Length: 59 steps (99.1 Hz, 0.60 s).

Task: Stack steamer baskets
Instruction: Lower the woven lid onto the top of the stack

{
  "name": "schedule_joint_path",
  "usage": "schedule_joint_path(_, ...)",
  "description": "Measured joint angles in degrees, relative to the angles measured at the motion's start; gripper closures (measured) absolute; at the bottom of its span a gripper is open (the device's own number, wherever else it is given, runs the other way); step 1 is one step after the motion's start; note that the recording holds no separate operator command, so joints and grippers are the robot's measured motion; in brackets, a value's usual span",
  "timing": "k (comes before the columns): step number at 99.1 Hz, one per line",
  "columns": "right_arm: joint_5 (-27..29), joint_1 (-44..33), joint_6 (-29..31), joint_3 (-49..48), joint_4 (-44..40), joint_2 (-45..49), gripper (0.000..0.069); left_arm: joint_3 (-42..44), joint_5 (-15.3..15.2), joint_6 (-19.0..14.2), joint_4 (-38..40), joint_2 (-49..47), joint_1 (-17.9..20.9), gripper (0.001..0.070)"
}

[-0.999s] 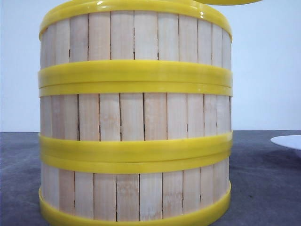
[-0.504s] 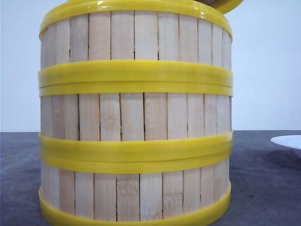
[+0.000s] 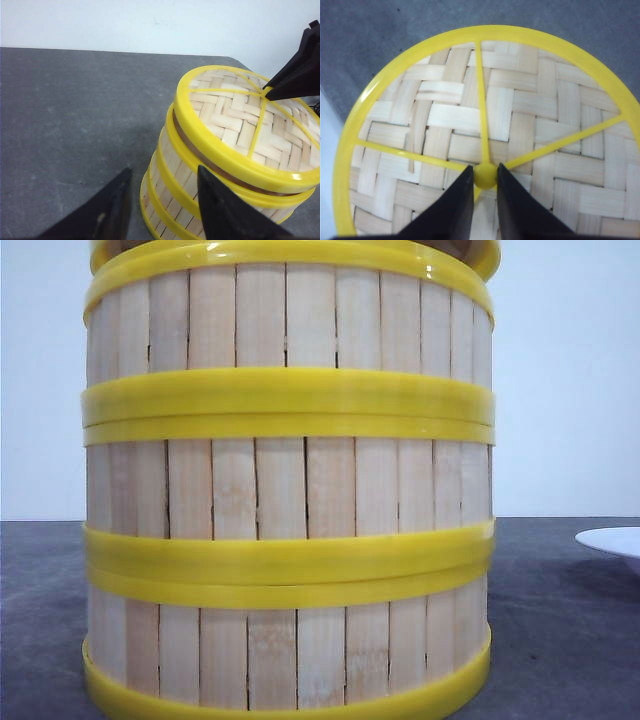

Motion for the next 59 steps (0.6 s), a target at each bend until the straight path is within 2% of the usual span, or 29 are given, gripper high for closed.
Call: schedule_joint_path(59, 0.0, 0.0, 0.0, 0.0, -0.9, 1.1, 0.0639, 0.0, 0.0, 0.0, -0.3, 0.0, 0.0, 0.0475)
